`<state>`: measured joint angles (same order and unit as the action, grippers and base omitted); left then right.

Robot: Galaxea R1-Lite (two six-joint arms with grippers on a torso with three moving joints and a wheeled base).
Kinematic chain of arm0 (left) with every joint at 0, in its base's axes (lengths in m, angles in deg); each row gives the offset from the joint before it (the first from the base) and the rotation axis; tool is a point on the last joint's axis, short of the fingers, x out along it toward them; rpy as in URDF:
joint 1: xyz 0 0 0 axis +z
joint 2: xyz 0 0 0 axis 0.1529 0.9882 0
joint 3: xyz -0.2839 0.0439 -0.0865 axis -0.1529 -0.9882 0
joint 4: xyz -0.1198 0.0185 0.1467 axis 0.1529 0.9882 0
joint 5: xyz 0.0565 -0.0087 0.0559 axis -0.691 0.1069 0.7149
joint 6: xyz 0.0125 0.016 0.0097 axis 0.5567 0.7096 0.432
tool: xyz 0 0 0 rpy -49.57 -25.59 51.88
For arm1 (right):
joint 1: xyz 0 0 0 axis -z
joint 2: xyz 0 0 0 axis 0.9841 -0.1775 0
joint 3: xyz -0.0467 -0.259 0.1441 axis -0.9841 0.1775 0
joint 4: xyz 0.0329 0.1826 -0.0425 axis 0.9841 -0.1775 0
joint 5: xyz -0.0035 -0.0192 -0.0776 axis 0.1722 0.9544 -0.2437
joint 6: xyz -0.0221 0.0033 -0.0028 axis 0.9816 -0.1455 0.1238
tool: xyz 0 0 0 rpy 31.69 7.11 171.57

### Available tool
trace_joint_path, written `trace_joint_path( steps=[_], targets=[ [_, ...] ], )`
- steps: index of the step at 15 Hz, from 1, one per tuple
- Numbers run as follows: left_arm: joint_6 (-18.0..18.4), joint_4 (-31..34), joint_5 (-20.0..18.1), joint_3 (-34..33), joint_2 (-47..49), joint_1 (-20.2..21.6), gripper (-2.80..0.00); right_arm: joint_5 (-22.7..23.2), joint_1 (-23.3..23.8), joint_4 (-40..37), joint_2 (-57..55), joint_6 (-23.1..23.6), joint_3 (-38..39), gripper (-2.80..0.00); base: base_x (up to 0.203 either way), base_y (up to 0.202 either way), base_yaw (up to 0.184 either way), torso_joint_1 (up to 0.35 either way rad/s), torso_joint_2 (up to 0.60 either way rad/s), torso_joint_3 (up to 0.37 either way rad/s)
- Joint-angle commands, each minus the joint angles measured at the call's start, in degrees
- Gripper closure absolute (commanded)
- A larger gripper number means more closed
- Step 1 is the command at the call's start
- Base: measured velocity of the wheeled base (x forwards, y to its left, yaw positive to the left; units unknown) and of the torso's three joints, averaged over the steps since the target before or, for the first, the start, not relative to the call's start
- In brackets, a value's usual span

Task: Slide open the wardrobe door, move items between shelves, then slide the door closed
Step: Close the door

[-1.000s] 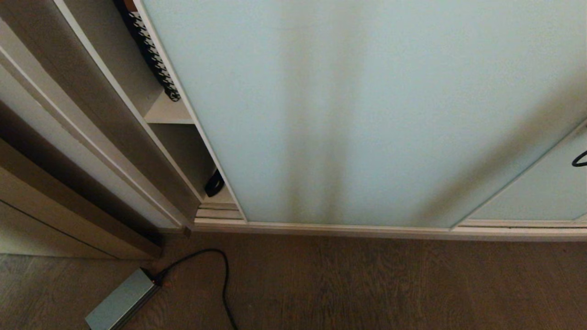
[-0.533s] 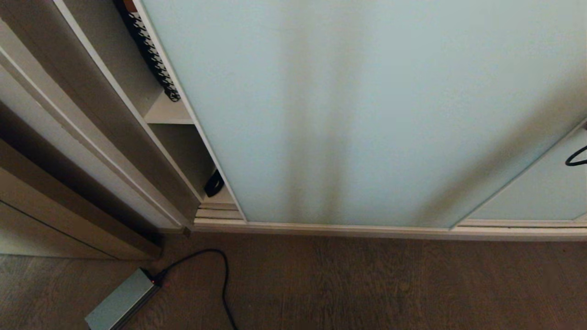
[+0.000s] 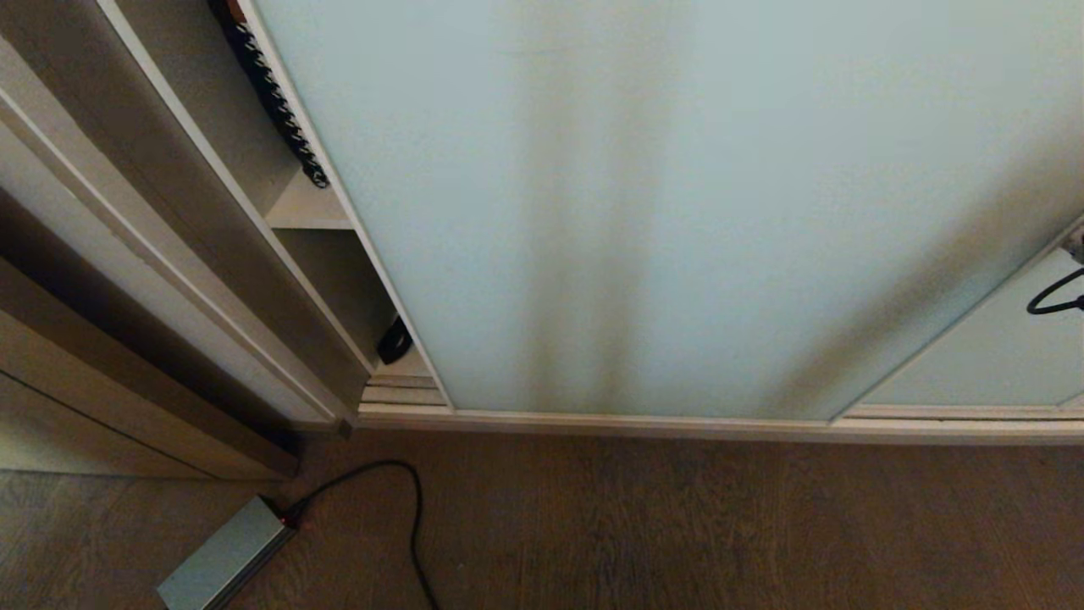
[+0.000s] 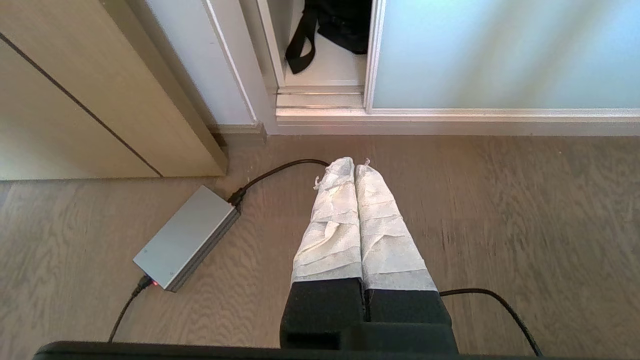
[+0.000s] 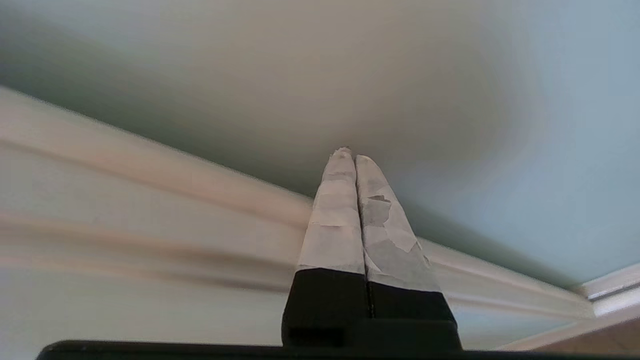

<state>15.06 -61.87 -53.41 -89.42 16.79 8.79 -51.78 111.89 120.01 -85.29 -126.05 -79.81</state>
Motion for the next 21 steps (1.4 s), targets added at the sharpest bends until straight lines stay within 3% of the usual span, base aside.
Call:
trace_joint_path(
  steps=[1, 9, 17, 21],
  targets=[
    [0.0, 0.0, 0.0, 0.0, 0.0, 0.0, 0.00, 0.5, -1.2, 0.5, 2.4, -0.2, 2.1, 0.00, 0.000, 0.000, 0.000, 0.000, 0.00, 0.000],
    [0.0, 0.0, -0.1, 0.0, 0.0, 0.0, 0.00, 0.4, -5.8, 8.8, 4.0, -0.1, 12.0, 0.00, 0.000, 0.000, 0.000, 0.000, 0.00, 0.000],
    [0.0, 0.0, 0.0, 0.0, 0.0, 0.0, 0.00, -0.1, -8.5, 9.0, 8.4, 1.8, 17.0, 0.00, 0.000, 0.000, 0.000, 0.000, 0.00, 0.000],
    [0.0, 0.0, 0.0, 0.0, 0.0, 0.0, 0.00, 0.1, -8.8, 7.2, 19.0, 10.9, 22.6, 0.00, 0.000, 0.000, 0.000, 0.000, 0.00, 0.000]
  ],
)
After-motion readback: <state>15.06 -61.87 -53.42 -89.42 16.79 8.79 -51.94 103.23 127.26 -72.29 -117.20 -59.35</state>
